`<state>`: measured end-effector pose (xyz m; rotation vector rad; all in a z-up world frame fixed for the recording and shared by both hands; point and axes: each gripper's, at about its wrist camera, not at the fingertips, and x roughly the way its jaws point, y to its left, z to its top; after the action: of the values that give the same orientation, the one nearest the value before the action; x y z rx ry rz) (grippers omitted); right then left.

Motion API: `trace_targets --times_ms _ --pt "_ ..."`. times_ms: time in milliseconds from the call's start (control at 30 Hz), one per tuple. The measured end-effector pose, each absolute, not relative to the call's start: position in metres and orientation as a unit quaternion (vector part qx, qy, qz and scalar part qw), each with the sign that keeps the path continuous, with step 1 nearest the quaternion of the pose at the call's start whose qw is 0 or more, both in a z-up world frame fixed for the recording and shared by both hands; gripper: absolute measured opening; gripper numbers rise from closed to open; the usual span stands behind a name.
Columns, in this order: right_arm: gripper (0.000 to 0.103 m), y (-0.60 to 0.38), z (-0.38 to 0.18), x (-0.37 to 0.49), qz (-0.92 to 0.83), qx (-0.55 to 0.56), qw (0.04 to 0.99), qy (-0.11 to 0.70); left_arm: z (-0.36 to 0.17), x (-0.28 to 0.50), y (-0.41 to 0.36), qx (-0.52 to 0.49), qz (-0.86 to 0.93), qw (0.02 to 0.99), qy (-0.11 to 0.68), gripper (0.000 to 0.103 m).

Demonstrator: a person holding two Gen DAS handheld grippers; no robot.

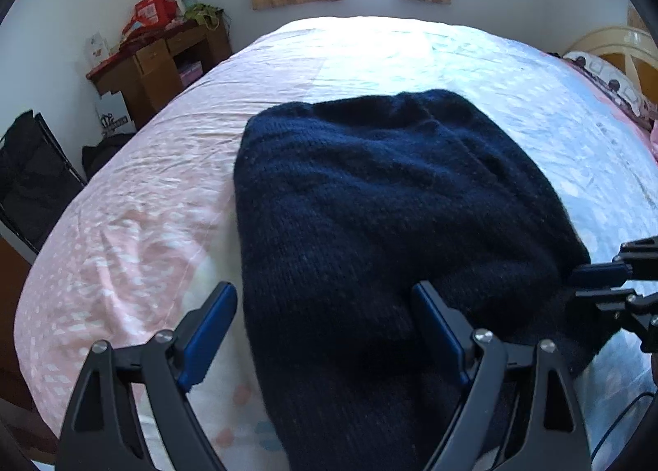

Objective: Fold small clothes
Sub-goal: 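Lay the folded bundle down on the bed with both tools, then open both tools and pull them back from the bundle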

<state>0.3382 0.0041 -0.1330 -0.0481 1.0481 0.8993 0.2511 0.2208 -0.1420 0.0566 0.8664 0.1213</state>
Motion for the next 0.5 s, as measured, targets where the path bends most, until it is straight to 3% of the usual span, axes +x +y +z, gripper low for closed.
trace_targets --times_ms 500 --pt "0.03 0.018 -0.139 0.315 0.364 -0.026 0.821 0.44 -0.149 0.226 0.207 0.045 0.052 0.903 0.424 0.09"
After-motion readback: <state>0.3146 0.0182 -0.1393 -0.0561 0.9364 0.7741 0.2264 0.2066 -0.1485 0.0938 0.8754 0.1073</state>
